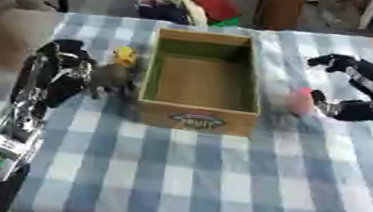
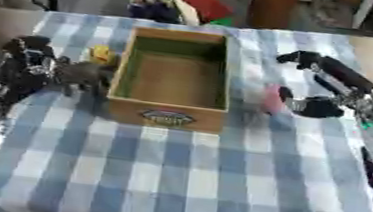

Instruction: Pick up objects on the table and place them in the box.

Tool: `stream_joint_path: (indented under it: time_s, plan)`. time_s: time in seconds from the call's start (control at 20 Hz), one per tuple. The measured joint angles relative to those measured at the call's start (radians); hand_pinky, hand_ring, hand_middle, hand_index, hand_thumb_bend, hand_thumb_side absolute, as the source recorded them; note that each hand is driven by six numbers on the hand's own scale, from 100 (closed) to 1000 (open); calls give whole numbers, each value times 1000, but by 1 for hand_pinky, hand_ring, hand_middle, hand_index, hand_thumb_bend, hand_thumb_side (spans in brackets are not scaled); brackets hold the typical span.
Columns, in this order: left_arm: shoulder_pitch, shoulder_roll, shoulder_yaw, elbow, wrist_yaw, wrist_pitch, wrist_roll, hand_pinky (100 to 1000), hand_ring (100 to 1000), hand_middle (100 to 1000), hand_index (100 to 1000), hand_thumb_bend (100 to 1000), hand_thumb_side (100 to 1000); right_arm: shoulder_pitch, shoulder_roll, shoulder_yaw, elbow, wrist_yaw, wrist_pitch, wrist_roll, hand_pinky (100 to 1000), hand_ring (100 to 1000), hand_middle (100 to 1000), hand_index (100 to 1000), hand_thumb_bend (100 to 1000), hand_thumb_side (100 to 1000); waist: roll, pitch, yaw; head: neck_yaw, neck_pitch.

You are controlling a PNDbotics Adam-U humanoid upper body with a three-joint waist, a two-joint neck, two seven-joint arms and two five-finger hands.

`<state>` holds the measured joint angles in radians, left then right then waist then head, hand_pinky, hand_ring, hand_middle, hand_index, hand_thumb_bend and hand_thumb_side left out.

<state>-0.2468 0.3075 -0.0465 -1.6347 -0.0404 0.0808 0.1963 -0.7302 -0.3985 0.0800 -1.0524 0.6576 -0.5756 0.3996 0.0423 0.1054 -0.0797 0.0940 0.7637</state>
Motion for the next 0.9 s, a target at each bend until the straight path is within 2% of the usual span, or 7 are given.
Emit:
stream_joint_path:
  time_s: [0.65, 0.9]
  plan:
    - [0, 0, 0, 0, 0, 0, 0, 798, 614, 606, 735, 100, 191, -10, 22, -5, 80, 95, -7, 19, 846, 963, 868, 947, 100, 229, 2, 0, 4, -4, -3]
    - [0, 0, 0, 0, 0, 0, 0, 798, 614, 606, 735, 100, 190, -18, 30, -25, 131, 169, 9, -26, 842, 954, 862, 936, 100, 236, 3, 0, 5, -4, -5]
